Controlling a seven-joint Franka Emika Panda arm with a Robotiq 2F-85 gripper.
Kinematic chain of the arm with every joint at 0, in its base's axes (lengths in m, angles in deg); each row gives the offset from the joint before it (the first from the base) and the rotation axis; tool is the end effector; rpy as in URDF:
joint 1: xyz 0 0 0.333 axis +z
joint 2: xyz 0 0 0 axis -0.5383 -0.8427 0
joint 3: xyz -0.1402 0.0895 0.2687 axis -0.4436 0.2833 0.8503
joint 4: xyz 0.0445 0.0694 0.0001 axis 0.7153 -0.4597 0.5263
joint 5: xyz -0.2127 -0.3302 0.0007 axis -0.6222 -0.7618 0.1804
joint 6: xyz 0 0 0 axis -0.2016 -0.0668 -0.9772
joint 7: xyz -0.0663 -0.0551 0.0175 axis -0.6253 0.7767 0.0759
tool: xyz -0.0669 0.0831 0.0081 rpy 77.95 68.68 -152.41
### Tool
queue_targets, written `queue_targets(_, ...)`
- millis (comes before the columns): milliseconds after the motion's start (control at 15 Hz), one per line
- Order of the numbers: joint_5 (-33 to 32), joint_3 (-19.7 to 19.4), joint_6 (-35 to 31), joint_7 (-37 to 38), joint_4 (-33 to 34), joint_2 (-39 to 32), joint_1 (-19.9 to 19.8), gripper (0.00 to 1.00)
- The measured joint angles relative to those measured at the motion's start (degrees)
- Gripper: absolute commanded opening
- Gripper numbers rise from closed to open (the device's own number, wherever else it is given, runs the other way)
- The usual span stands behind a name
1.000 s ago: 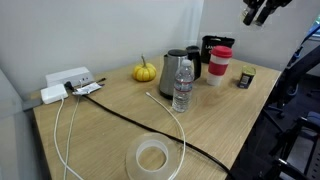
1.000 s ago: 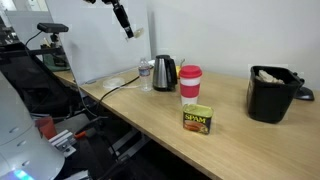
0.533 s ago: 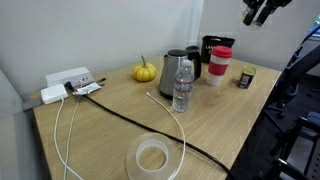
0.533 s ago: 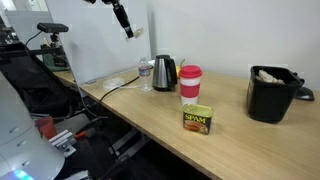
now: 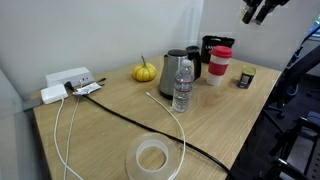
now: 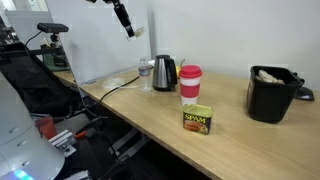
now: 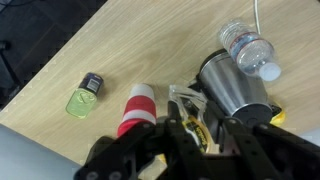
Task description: Put the yellow masking tape in the black bin
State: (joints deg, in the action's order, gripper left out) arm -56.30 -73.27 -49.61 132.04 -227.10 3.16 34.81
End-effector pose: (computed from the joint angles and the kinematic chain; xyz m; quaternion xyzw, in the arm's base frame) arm 0.3645 0.1241 0.4641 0.9493 -0.2687 0.1590 0.0377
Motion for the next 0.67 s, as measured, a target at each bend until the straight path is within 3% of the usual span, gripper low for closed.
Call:
queue_targets(600,-9.1,0.0,-6.7,9.3,5.0,-8.4,-8.0,0.08)
queue_targets(667,-10.4,0.0,-7.1,10.5,5.9,-10.1,-8.5,0.31)
